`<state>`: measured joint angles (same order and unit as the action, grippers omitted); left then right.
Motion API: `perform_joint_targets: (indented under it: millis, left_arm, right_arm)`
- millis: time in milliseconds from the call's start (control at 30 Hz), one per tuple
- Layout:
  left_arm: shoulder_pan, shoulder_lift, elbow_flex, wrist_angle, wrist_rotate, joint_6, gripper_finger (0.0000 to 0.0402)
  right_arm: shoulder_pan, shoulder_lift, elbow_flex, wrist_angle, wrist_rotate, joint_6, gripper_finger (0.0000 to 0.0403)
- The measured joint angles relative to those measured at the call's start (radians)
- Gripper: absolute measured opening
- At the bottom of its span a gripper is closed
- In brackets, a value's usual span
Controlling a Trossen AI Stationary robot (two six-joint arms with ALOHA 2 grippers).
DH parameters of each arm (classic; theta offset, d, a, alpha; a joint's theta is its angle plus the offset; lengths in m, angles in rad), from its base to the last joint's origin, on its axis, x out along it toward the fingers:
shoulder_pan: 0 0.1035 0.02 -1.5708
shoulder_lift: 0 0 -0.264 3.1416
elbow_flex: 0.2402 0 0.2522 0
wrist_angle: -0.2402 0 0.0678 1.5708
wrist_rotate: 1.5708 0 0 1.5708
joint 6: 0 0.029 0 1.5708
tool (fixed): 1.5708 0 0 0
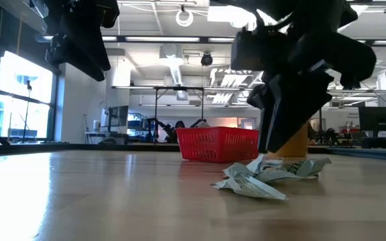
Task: Pick and place items into bin
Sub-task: Put the white stevia packet into the red bin
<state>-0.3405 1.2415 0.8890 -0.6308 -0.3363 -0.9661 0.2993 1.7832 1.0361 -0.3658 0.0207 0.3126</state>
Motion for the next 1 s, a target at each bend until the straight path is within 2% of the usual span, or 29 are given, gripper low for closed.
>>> perform_joint_targets:
  millis: [67,200,400,633,867,1000]
  left_arm:
    - [0.0,0.0,0.0,0.0,0.0,0.0,0.0184]
    - [0.0,0.0,0.0,0.0,-0.014,0.0,0.0184]
    - [0.0,0.0,0.0,0.0,-0.016,0.0,0.0184]
    - [0.0,0.0,0.0,0.0,-0.026,0.0,0.0184]
    - [0.0,0.0,0.0,0.001,-0.026,0.0,0.0184]
    - [0.0,0.0,0.0,0.002,-0.029,0.0,0.0184]
  right_arm:
    - [0.009,0.0,0.011,0.001,0.02,-0.074,0.0133]
    - [0.036,0.0,0.013,0.006,0.081,-0.326,0.0145]
    - [0.039,0.0,0.013,0.004,0.109,-0.357,0.0184]
    - [0.039,0.003,0.01,0.01,0.072,-0.647,0.0224]
    - [0.034,0.023,0.009,0.018,0.031,-0.76,0.0227]
    - [0.027,0.066,0.009,0.058,0.025,-0.761,0.0225]
